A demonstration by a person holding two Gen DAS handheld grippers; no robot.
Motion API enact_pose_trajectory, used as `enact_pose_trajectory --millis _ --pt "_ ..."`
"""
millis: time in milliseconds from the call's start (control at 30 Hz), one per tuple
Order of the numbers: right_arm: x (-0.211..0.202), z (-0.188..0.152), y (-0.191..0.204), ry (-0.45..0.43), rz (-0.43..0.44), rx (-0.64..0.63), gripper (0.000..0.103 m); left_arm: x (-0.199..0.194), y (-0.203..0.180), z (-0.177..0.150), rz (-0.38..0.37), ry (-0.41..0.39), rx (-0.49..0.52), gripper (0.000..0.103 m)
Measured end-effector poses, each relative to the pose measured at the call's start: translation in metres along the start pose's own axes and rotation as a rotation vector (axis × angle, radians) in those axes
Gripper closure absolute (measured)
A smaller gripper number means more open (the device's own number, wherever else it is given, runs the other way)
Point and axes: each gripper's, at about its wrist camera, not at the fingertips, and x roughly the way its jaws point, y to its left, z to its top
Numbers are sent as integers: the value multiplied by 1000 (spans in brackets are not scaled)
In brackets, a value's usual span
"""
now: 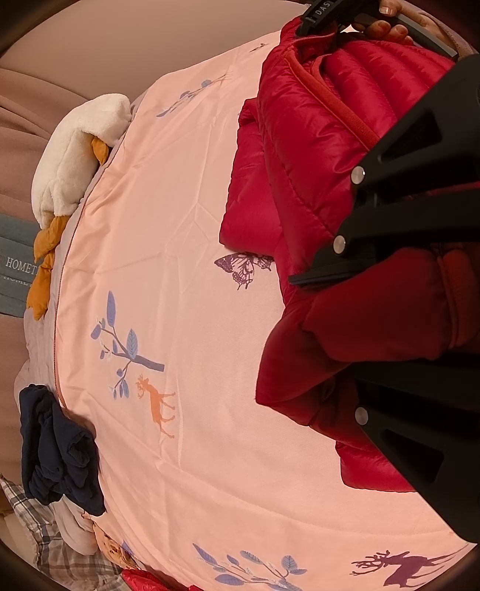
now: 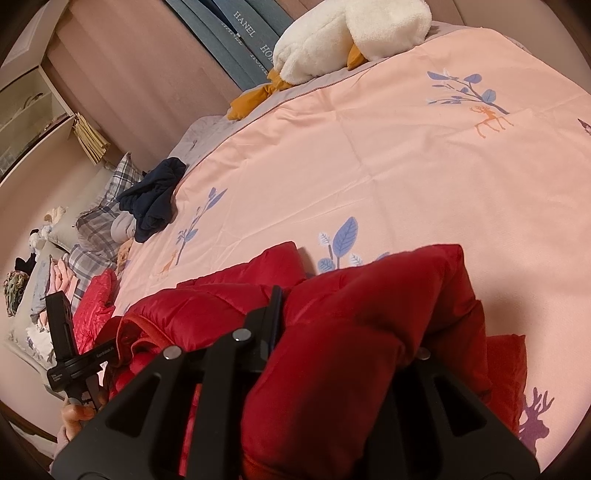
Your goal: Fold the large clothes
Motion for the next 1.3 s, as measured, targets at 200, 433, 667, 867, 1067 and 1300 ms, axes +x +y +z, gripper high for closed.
enact_pose_trajectory --millis 200,433,667,867,1067,1300 --pt "-4 -1 2 2 -4 1 83 -2 1 0 0 -1 -11 88" --pt "-13 -3 6 7 -8 1 78 -10 -2 -3 19 -6 -13 88" --pt "-20 -5 10 4 0 -6 68 -18 -2 -4 25 -7 -14 88" --pt "-24 -6 13 3 2 -5 65 -27 -3 -5 34 -11 -11 87" --pt "-27 -5 15 3 3 -5 63 -34 -4 -5 35 -16 -15 83" --pt "-31 -5 16 4 6 -2 61 -43 -3 -6 16 -17 -42 78"
